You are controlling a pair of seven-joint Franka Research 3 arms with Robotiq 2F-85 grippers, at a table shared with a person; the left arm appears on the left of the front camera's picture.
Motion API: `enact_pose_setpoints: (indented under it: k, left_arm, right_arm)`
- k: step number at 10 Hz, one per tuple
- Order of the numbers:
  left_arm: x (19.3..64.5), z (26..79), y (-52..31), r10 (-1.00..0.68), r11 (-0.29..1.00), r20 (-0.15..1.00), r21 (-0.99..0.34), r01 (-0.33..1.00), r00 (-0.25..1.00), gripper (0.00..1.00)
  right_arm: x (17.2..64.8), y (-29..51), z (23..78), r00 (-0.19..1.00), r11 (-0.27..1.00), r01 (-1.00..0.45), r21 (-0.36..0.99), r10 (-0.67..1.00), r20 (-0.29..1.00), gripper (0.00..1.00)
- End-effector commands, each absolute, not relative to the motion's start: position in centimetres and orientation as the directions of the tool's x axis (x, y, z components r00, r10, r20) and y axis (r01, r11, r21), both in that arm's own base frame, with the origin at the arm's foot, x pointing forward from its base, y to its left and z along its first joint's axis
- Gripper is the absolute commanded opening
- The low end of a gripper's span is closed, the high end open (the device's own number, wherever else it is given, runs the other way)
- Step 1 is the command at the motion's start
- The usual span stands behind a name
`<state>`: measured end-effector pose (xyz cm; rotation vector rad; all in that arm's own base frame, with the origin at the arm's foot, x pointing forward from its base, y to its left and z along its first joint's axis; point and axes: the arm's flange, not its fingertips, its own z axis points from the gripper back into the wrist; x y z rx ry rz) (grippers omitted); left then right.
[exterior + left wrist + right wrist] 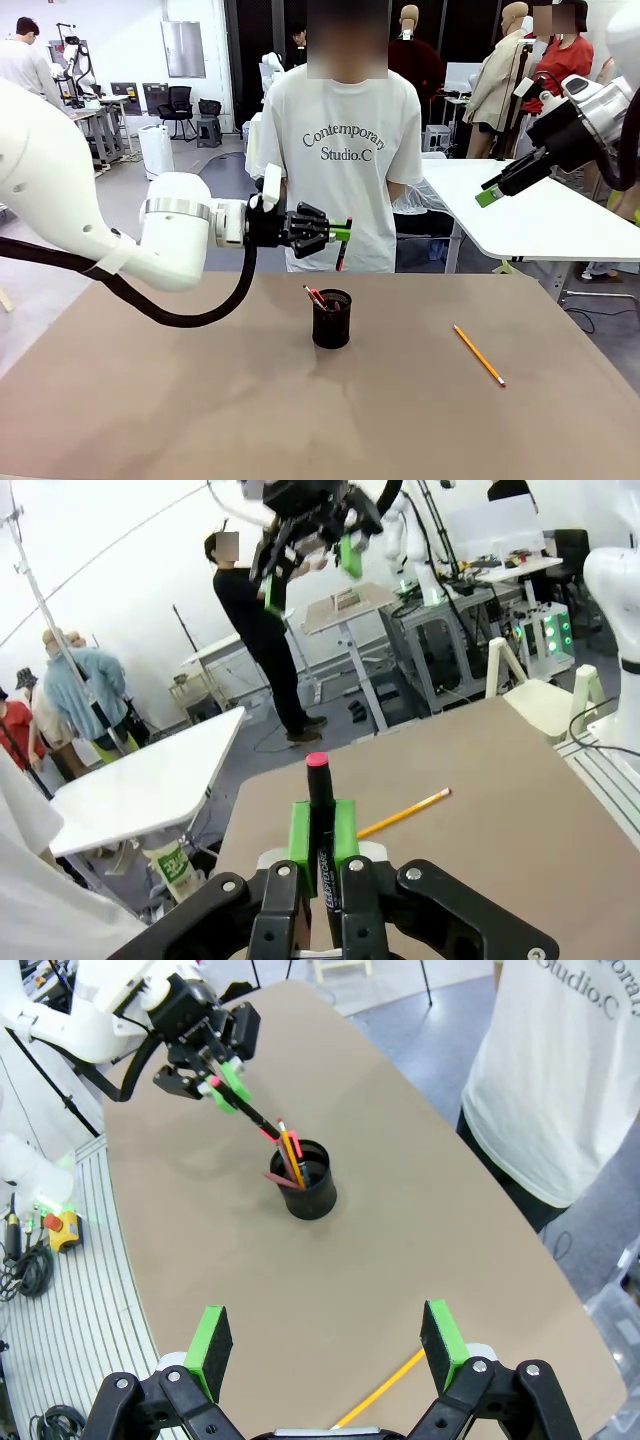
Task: Place the pens into the pen holder.
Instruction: Pick up a writing instrument from the table and place it into the Pen holder.
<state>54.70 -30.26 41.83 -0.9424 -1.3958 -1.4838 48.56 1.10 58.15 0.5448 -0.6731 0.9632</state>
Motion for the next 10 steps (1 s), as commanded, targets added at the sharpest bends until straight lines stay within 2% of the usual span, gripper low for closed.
enact_pose_setpoints:
  k: [1,8,10]
  left_arm:
    - [55.9,39.3,-29.8,-0.110,0.035,0.937,0.336,0.941,-0.331,0.00]
    - [57.3,34.8,-29.5,-0.058,0.081,0.958,0.286,0.955,-0.282,0.00]
    - [57.3,34.7,-29.1,-0.052,0.086,0.959,0.282,0.955,-0.279,0.39]
  right_arm:
    - [48.6,1.2,58.3,0.399,0.465,-0.876,0.130,0.545,0.738,1.00]
    - [48.6,1.2,58.3,0.399,0.465,-0.876,0.130,0.545,0.738,1.00]
    - [48.6,1.2,58.3,0.399,0.465,-0.876,0.130,0.545,0.738,1.00]
